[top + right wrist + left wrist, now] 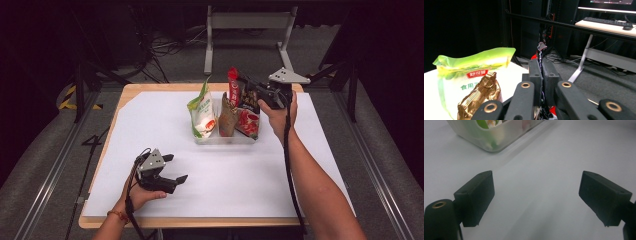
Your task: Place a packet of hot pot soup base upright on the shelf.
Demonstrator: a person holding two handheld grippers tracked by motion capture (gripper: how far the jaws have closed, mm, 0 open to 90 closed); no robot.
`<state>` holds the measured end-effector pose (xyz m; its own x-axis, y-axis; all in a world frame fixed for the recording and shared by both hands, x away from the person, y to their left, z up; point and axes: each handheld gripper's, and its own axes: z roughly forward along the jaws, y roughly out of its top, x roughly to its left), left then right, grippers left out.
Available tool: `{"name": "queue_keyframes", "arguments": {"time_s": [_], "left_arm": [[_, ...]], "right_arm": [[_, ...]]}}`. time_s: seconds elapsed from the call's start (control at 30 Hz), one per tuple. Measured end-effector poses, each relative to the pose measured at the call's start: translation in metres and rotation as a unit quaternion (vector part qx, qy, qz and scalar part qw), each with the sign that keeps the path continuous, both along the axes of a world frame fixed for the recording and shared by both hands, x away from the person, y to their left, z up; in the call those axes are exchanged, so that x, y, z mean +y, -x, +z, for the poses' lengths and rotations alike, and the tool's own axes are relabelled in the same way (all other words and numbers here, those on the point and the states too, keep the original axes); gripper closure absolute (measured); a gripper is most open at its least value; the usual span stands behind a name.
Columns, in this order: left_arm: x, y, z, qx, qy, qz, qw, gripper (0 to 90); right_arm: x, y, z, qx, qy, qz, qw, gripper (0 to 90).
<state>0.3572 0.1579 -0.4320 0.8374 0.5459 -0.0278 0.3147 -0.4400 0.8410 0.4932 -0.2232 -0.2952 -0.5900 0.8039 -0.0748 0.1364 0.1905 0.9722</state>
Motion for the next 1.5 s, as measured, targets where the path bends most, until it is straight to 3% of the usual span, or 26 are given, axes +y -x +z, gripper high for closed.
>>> {"name": "queue_keyframes", "arguments": {"time_s": [0.17, 0.43, 0.67, 0.9, 0.97, 1.07, 1.3, 1.5], "left_arm": [[-0.001, 0.001, 0.0, -0.001, -0.002, -0.001, 1.0, 14.0], [-0.001, 0.001, 0.0, 0.001, -0.003, 0.0, 1.0, 13.9], [0.0, 0.0, -0.001, 0.002, -0.003, 0.001, 1.0, 13.9], [-0.002, 0.0, -0.001, 0.002, -0.004, 0.0, 1.0, 13.8], [-0.002, -0.001, -0.002, 0.002, -0.004, -0.001, 1.0, 13.8], [-0.002, -0.001, -0.002, 0.006, -0.006, 0.0, 1.0, 13.7], [-0.003, -0.001, -0.002, 0.003, -0.007, -0.002, 1.0, 13.8], [-0.002, 0.0, -0.002, 0.004, -0.006, -0.001, 1.0, 13.8]], "right_arm": [[0.001, 0.006, -0.001, -0.013, 0.022, 0.01, 0.9996, 87.6], [-0.007, -0.002, 0.0, 0.0, 0.018, 0.005, 0.9998, 86.2], [-0.014, -0.003, 0.0, 0.007, 0.042, 0.016, 0.999, 74.3], [-0.019, -0.001, 0.002, 0.014, 0.045, 0.019, 0.9987, 70.7], [-0.019, -0.001, 0.002, 0.019, 0.047, 0.015, 0.9986, 65.1], [-0.02, 0.001, 0.0, 0.022, 0.056, 0.018, 0.998, 65.3], [-0.025, 0.005, -0.005, 0.032, 0.05, 0.014, 0.9982, 67.2], [-0.029, 0.019, -0.007, 0.031, 0.054, -0.001, 0.998, 67.9]]}}
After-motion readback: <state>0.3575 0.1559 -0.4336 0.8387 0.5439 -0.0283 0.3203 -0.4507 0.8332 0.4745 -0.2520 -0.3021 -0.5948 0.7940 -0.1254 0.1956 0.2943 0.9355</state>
